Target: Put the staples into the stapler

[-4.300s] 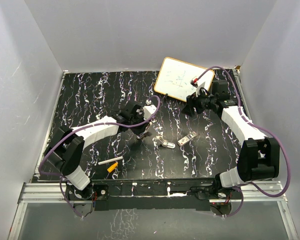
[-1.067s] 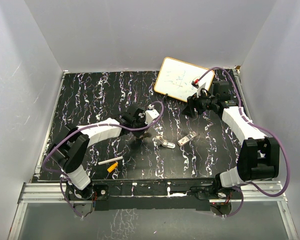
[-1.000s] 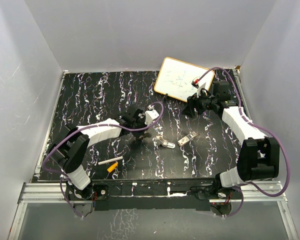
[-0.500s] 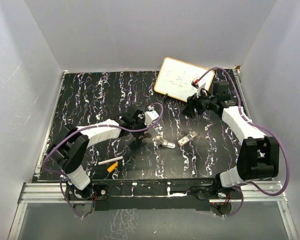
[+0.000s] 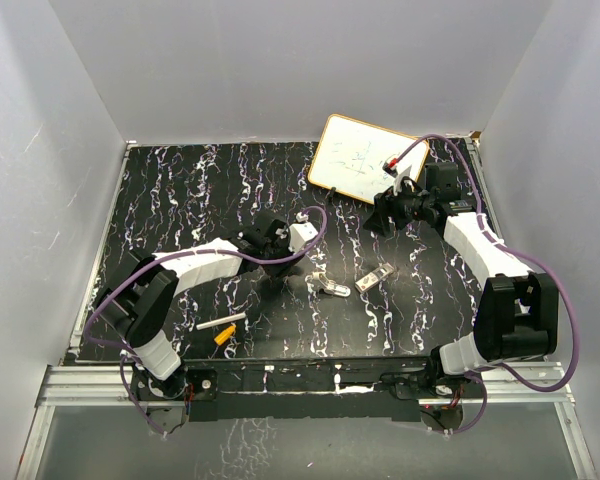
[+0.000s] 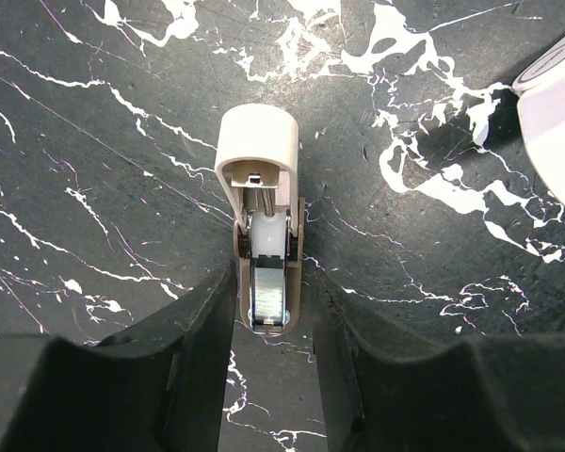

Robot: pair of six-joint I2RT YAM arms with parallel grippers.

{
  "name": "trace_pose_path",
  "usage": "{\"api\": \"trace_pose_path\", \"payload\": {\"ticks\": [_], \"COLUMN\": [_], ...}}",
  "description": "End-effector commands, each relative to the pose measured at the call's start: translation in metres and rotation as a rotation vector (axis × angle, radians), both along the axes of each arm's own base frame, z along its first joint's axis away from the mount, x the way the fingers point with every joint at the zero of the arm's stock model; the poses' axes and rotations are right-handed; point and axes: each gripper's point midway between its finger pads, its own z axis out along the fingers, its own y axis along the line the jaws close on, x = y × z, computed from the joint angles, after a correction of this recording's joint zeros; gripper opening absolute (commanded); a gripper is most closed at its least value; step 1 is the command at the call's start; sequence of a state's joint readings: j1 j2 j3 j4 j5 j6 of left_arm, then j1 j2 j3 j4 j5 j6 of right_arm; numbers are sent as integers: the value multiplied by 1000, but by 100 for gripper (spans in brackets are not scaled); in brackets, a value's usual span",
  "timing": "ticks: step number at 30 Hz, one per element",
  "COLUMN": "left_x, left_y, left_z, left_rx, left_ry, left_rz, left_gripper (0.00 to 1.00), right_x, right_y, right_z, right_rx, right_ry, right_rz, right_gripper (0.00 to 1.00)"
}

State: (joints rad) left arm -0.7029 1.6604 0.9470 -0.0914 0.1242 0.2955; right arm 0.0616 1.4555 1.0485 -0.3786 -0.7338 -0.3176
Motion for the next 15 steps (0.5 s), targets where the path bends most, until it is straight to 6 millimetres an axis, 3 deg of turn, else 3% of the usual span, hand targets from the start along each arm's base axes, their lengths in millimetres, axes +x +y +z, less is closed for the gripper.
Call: {"api": "trace_pose_path", "payload": {"ticks": [1, 5, 8, 12, 15], "left_x": [2, 3, -3, -11, -14], "left_y": [-7, -8, -9, 0, 18], "left_z": [20, 33, 47, 67, 70], "left_rx": [-29, -51, -110, -199, -229], "left_ry": [-18, -32, -25, -29, -32], "left_rz": [-15, -16, -55, -115, -159], "left_gripper": [37, 39, 47, 57, 59], "right_x": [3, 3, 0, -5, -12], "right_y": [0, 0, 7, 34, 61], "right_z": [4, 6, 10, 8, 3], "right_rx": [8, 5, 31, 41, 54], "right_ry": [-41, -52, -57, -57, -52], "right_rz": [20, 25, 58, 140, 219], "right_gripper": [69, 69, 69, 69, 69]}}
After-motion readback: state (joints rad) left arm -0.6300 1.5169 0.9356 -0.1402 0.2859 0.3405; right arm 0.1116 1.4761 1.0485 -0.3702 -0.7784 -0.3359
